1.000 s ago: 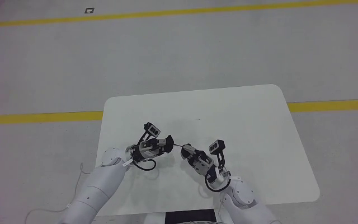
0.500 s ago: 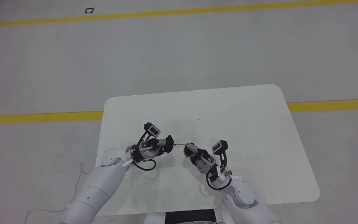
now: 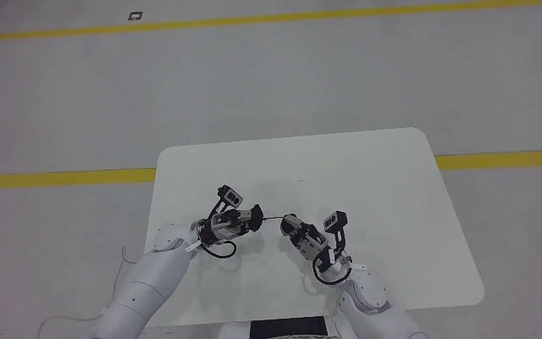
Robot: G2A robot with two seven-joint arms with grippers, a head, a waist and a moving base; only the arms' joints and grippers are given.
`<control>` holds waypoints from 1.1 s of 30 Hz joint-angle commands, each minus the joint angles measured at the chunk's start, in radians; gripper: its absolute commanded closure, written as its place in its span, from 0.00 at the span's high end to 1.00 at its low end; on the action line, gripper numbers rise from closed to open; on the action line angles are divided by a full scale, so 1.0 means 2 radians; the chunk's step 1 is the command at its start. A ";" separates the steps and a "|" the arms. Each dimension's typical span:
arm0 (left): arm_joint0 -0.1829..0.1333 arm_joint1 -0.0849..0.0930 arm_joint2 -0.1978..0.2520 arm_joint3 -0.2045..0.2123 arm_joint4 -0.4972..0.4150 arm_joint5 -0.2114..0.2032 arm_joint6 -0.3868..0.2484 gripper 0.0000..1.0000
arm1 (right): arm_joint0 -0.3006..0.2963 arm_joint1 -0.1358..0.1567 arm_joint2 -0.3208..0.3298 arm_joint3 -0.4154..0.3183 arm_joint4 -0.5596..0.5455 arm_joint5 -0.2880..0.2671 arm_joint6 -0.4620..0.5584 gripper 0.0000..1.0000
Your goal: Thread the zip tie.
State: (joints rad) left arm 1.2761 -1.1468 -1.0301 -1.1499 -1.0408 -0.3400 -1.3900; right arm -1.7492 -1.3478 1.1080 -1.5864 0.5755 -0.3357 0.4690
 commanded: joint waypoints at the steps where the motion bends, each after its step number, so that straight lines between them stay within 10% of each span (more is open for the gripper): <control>1: 0.000 0.000 0.000 0.000 0.000 0.000 0.000 0.00 | 0.000 0.000 0.000 0.000 -0.001 0.001 -0.002 0.00; 33: 0.000 0.000 0.000 0.000 0.000 0.000 0.000 0.00 | -0.005 0.003 0.009 0.001 0.000 -0.002 -0.014 0.00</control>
State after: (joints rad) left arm 1.2761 -1.1468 -1.0301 -1.1499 -1.0408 -0.3400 -1.3900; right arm -1.7581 -1.3423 1.1251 -1.5826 0.5758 -0.3400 0.4407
